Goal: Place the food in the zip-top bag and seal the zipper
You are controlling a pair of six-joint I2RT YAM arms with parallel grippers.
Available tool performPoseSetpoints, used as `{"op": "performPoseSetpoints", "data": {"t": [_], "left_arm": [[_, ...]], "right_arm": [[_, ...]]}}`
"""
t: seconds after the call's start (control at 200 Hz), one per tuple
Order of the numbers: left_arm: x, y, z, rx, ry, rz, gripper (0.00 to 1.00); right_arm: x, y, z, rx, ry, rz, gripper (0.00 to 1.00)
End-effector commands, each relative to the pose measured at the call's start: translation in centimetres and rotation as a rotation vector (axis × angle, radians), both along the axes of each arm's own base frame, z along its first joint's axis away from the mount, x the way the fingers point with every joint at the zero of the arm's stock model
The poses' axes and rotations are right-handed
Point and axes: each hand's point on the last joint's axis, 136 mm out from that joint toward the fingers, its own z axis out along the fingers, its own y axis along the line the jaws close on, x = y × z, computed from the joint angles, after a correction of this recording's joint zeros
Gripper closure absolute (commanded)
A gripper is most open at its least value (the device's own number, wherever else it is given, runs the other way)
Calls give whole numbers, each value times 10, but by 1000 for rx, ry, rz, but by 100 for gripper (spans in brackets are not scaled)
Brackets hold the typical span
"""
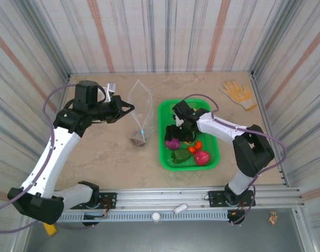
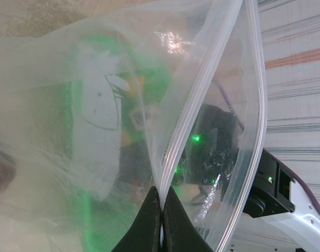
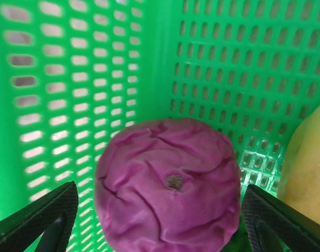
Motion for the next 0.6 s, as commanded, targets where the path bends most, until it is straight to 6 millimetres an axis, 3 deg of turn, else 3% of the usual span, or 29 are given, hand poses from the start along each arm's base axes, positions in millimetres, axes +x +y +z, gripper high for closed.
{"op": "performPoseSetpoints", "data": {"t": [0.0, 0.245, 0.376, 0.466, 0.596], "left_arm": [[-2, 5, 0, 15, -13, 9, 100], [-1, 5, -3, 14, -9, 16, 100], [0, 6, -2, 16, -9, 19, 100], [1, 6, -3, 19, -6, 20, 100], [1, 5, -4, 17, -2, 17, 100]], "right_arm": [[-7, -3, -13, -12, 39, -17, 18], [-11, -3, -23, -8, 64, -24, 16], [-8, -3, -23, 4, 56, -29, 26], [-4, -4, -13, 21, 37, -36, 33], [4, -12, 12, 40, -17, -53, 34]]}}
